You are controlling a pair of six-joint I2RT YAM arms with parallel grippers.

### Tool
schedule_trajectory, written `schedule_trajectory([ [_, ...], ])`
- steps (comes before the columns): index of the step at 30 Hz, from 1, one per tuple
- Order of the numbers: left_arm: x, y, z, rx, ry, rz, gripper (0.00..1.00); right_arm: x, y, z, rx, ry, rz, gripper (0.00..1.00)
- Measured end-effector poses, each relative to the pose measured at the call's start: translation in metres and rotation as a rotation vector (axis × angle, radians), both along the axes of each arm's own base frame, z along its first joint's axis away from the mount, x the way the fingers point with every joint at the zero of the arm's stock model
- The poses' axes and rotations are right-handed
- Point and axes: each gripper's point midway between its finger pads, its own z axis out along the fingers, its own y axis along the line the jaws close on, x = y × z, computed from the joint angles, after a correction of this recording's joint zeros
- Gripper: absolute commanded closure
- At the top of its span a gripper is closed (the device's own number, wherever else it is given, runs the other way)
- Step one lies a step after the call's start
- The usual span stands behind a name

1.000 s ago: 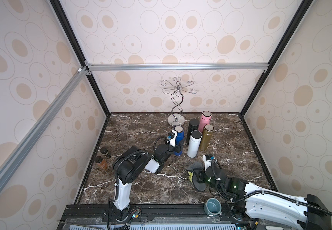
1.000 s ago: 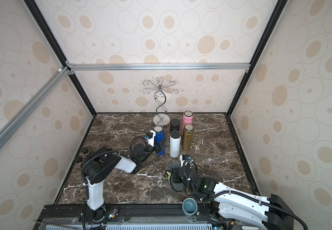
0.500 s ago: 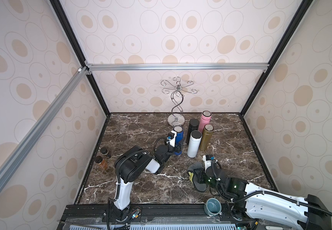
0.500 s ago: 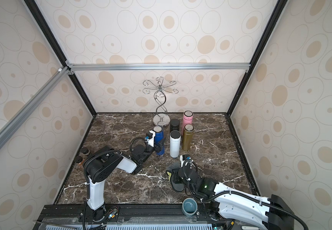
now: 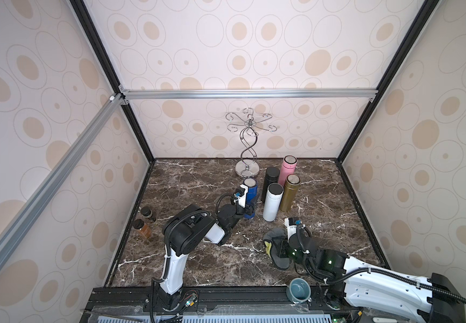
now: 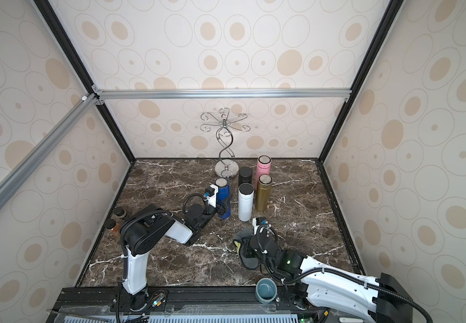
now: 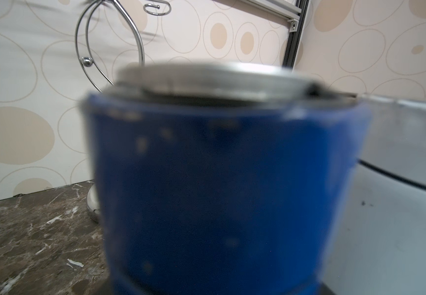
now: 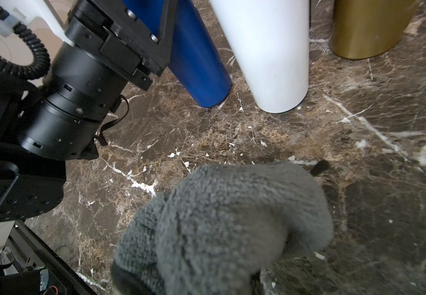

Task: Wipe the surface of the thermos
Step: Place the thermos at the center of the board.

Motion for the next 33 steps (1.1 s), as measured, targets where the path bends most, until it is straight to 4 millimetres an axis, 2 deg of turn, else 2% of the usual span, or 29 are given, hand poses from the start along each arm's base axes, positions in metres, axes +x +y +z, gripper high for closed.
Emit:
schedule_trajectory([
  [3, -0.001, 0.000, 0.000, 0.000, 0.000, -0.001, 0.86, 0.000, 0.000, 0.000, -0.001, 0.000, 0.000, 1.00],
  [5, -0.001, -0.001, 0.000, 0.001, 0.000, 0.000, 0.71, 0.000, 0.000, 0.000, -0.001, 0.000, 0.000, 1.00],
  [8, -0.002, 0.000, -0.001, 0.000, -0.002, 0.002, 0.57, 0.000, -0.001, 0.000, -0.002, -0.001, -0.002, 1.00],
  [12, -0.003, 0.003, -0.001, -0.002, -0.007, 0.013, 0.46, 0.001, -0.001, 0.000, -0.004, -0.004, -0.006, 1.00],
  [14, -0.003, 0.004, -0.001, -0.003, -0.008, 0.017, 0.32, 0.001, -0.002, 0.000, -0.005, -0.006, -0.009, 1.00],
  [15, -0.003, 0.004, -0.001, -0.001, -0.009, 0.018, 0.31, 0.002, -0.002, 0.000, -0.006, -0.007, -0.011, 1.00],
  [18, -0.004, 0.005, 0.002, -0.001, -0.022, 0.023, 0.16, 0.002, -0.002, 0.000, -0.009, -0.010, -0.011, 1.00],
  [20, -0.004, 0.005, 0.006, -0.005, -0.039, 0.026, 0.09, 0.002, -0.002, 0.000, -0.011, -0.012, -0.010, 1.00],
  [25, -0.006, 0.009, 0.007, -0.010, -0.050, 0.038, 0.01, 0.002, -0.002, 0.001, -0.014, -0.015, -0.008, 1.00],
  [33, -0.017, 0.023, 0.007, -0.012, -0.051, 0.058, 0.00, 0.004, -0.004, 0.005, -0.029, -0.027, -0.013, 1.00],
])
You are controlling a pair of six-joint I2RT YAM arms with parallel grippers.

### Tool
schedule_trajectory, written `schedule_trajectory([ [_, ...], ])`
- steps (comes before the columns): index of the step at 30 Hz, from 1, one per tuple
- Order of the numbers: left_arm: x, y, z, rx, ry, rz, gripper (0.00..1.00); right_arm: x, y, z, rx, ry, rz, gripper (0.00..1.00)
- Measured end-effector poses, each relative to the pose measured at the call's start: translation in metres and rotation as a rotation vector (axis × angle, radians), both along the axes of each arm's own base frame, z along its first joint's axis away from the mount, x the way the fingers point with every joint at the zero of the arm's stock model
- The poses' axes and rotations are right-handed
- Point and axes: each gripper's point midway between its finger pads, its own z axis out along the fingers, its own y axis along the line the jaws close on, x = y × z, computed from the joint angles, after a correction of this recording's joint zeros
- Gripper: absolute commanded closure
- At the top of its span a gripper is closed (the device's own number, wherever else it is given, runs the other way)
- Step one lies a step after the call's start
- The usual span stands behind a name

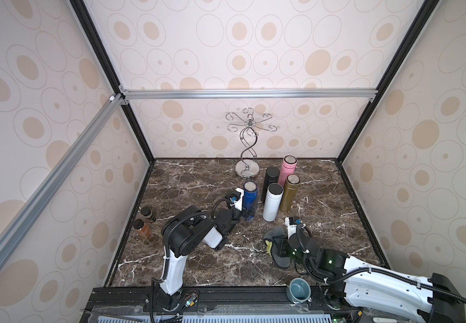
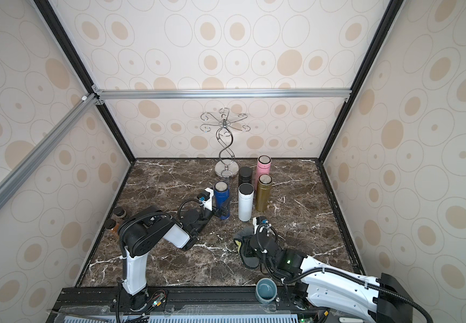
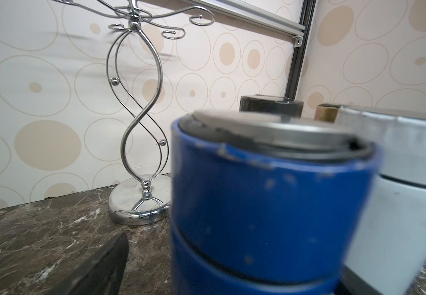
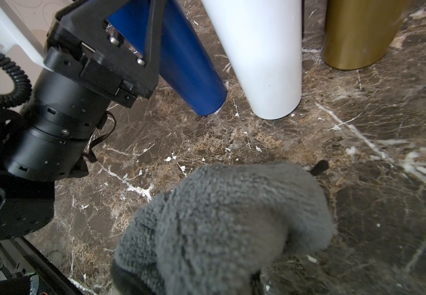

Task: Wipe the surface of the thermos
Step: Place the thermos at the center of the board.

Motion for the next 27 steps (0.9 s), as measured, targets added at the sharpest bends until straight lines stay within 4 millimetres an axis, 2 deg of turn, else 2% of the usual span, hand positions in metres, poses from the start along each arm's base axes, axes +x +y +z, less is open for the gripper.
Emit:
schedule_trajectory([
  [4, -0.017, 0.014, 0.001, 0.011, 0.007, 0.011, 0.00, 0.004, 0.001, 0.005, -0.027, -0.018, 0.002, 1.00],
  [9, -0.037, 0.030, 0.005, 0.024, 0.011, 0.018, 0.00, 0.010, 0.003, -0.002, -0.070, -0.012, 0.005, 1.00],
  [16, -0.043, 0.035, 0.009, 0.023, 0.005, 0.023, 0.00, 0.018, 0.007, -0.019, -0.111, 0.013, -0.003, 1.00],
  [22, -0.054, 0.045, -0.003, 0.047, 0.034, 0.023, 0.01, 0.020, 0.008, -0.031, -0.141, 0.031, -0.005, 1.00],
  [25, -0.066, 0.055, -0.005, 0.056, 0.046, 0.026, 0.01, 0.021, 0.007, -0.038, -0.162, 0.042, -0.012, 0.83],
  [27, -0.074, 0.062, -0.003, 0.052, 0.044, 0.034, 0.00, 0.021, 0.005, -0.043, -0.178, 0.050, -0.017, 0.59],
])
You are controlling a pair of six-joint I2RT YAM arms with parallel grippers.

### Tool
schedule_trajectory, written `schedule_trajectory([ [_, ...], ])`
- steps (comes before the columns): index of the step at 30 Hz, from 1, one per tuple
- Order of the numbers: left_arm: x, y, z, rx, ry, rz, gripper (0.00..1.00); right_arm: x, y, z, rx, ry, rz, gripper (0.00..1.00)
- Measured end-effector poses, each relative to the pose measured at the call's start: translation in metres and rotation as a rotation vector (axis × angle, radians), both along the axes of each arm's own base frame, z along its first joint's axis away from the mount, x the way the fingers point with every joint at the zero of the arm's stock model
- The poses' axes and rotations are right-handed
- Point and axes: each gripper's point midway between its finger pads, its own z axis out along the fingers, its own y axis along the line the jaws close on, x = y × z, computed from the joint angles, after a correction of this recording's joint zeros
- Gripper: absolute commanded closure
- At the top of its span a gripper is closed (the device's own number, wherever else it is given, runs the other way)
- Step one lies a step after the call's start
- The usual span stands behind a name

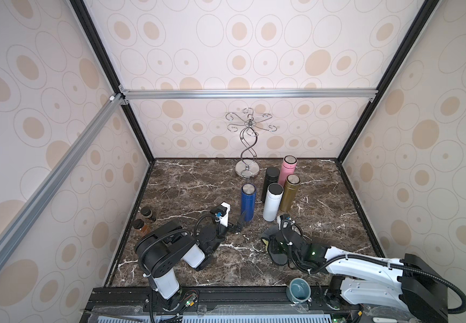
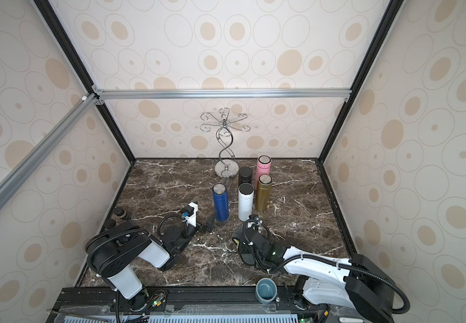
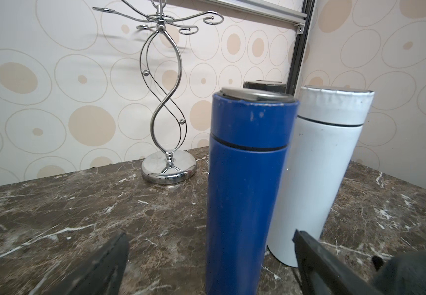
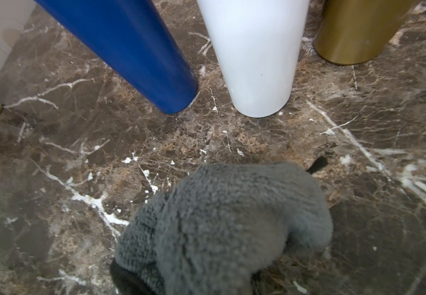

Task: Wipe the surface of the thermos
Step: Place the thermos at the center of the board, then place the cleaning item at the center of the board.

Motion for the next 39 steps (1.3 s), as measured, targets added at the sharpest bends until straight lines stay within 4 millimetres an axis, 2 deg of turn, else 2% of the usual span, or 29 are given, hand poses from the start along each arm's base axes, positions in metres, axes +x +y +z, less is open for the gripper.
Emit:
schedule_trajectory([
  [2, -0.006, 0.006, 0.006, -0.012, -0.010, 0.009, 0.00, 0.001, -0.002, -0.005, -0.019, 0.008, -0.005, 0.38],
  [3, -0.009, 0.009, 0.010, -0.019, -0.017, 0.014, 0.00, 0.000, -0.002, -0.008, -0.028, 0.012, -0.006, 0.35],
  [5, -0.013, 0.013, 0.018, -0.036, -0.035, 0.024, 0.00, 0.000, -0.005, -0.012, -0.042, 0.023, -0.014, 0.20],
  [7, -0.016, 0.019, 0.027, -0.053, -0.053, 0.038, 0.00, -0.001, -0.007, -0.013, -0.050, 0.028, -0.020, 0.12],
  [11, -0.021, 0.031, 0.040, -0.076, -0.084, 0.071, 0.00, -0.001, -0.007, 0.000, -0.043, 0.026, -0.024, 0.08],
  [14, -0.027, 0.044, 0.055, -0.105, -0.121, 0.106, 0.00, 0.001, -0.005, 0.029, 0.001, -0.010, -0.018, 0.01],
  [16, -0.030, 0.053, 0.073, -0.137, -0.156, 0.133, 0.00, 0.003, -0.003, 0.056, 0.036, -0.053, -0.008, 0.00],
  [22, -0.037, 0.079, 0.128, -0.201, -0.236, 0.230, 0.00, 0.019, 0.006, 0.164, 0.093, -0.245, 0.025, 0.01],
  [24, -0.036, 0.082, 0.142, -0.199, -0.253, 0.256, 0.00, 0.023, 0.006, 0.193, 0.098, -0.296, 0.024, 0.01],
  [26, -0.035, 0.084, 0.148, -0.187, -0.258, 0.273, 0.00, 0.024, 0.005, 0.209, 0.111, -0.325, 0.024, 0.02],
  [29, -0.033, 0.086, 0.145, -0.158, -0.248, 0.293, 0.00, 0.021, 0.002, 0.200, 0.102, -0.320, 0.027, 0.02],
  [33, -0.032, 0.087, 0.137, -0.130, -0.237, 0.308, 0.00, 0.016, -0.001, 0.164, 0.053, -0.252, 0.044, 0.04],
  [39, -0.029, 0.087, 0.130, -0.096, -0.219, 0.320, 0.00, 0.012, 0.007, 0.124, 0.017, -0.128, 0.062, 0.08],
])
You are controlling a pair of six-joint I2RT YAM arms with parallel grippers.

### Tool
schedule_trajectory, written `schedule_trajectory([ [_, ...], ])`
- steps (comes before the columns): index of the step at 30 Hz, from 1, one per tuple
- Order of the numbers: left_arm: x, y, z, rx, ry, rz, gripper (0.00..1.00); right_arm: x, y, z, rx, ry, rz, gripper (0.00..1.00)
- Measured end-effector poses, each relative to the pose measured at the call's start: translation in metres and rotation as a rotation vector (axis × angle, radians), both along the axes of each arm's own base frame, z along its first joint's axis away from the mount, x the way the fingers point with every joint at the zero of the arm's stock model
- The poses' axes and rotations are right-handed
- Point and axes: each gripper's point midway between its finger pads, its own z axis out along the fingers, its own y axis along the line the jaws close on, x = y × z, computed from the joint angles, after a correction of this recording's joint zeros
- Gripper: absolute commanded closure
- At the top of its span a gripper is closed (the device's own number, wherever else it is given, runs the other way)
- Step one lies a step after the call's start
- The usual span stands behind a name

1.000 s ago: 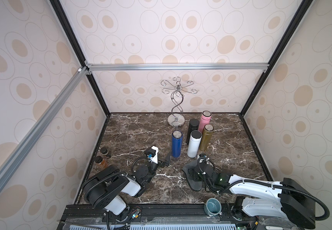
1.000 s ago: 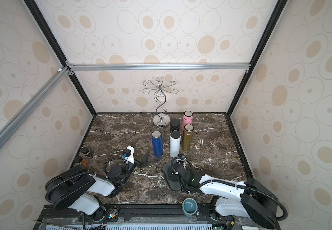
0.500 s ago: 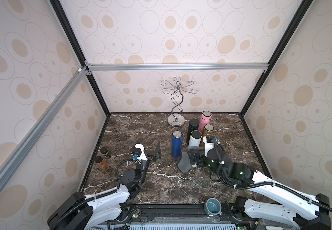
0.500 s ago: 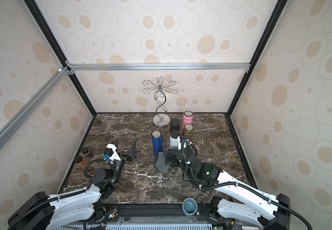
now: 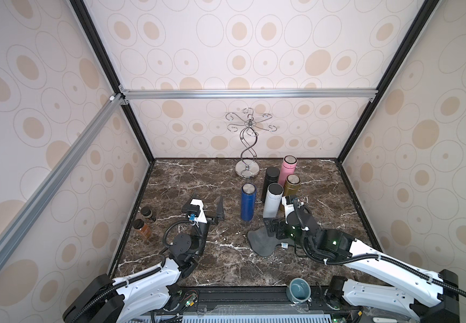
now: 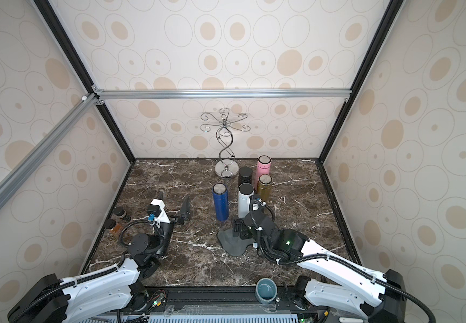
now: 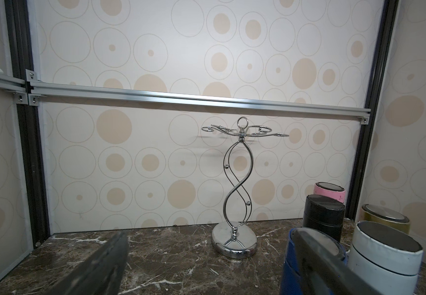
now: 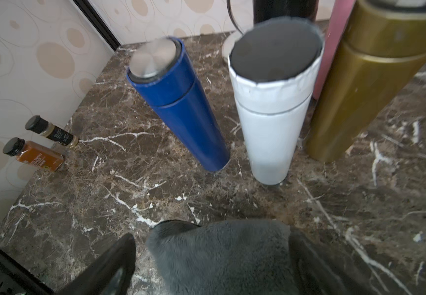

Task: Wipe the surface of the thermos
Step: Place the cleaning item at the center of the board, then reset both arms

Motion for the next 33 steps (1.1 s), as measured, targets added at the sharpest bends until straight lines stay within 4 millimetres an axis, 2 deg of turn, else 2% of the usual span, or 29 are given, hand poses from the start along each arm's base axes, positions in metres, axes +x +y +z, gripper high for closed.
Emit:
schedule_trajectory([
  [1, 0.000, 0.000, -0.001, 0.004, 0.004, 0.000, 0.00, -0.001, 0.001, -0.012, -0.008, 0.042, 0.008, 0.13],
  [2, 0.001, -0.001, -0.002, 0.007, 0.007, 0.000, 0.00, 0.000, -0.001, -0.023, -0.012, 0.091, 0.008, 0.14],
  [5, 0.003, -0.003, -0.009, 0.026, 0.025, 0.001, 0.00, 0.005, -0.016, -0.059, -0.043, 0.243, -0.044, 0.10],
  [7, 0.006, -0.005, -0.015, 0.044, 0.040, 0.004, 0.00, -0.002, -0.026, -0.068, -0.036, 0.280, -0.059, 0.09],
  [8, 0.007, -0.005, -0.017, 0.051, 0.046, 0.006, 0.00, -0.007, -0.030, -0.066, -0.027, 0.276, -0.059, 0.09],
  [11, 0.012, -0.005, -0.024, 0.066, 0.066, 0.016, 0.00, -0.009, -0.041, -0.036, 0.024, 0.202, -0.076, 0.08],
  [15, 0.021, -0.005, -0.030, 0.068, 0.090, 0.041, 0.00, 0.009, -0.061, 0.013, 0.091, 0.076, -0.162, 0.08],
  [17, 0.026, 0.000, -0.029, 0.052, 0.096, 0.063, 0.00, 0.025, -0.082, 0.031, 0.114, 0.027, -0.242, 0.08],
  [21, 0.033, 0.015, -0.023, 0.008, 0.094, 0.100, 0.00, 0.057, -0.131, 0.054, 0.161, -0.033, -0.411, 0.08],
  [26, 0.046, 0.040, -0.020, -0.043, 0.114, 0.156, 0.00, 0.111, -0.182, 0.091, 0.203, -0.101, -0.573, 0.07],
  [30, 0.063, 0.062, -0.015, -0.080, 0.136, 0.220, 0.00, 0.155, -0.221, 0.101, 0.180, -0.160, -0.685, 0.04],
  [33, 0.075, 0.083, -0.023, -0.094, 0.168, 0.280, 0.00, 0.163, -0.248, 0.092, 0.085, -0.189, -0.767, 0.03],
])
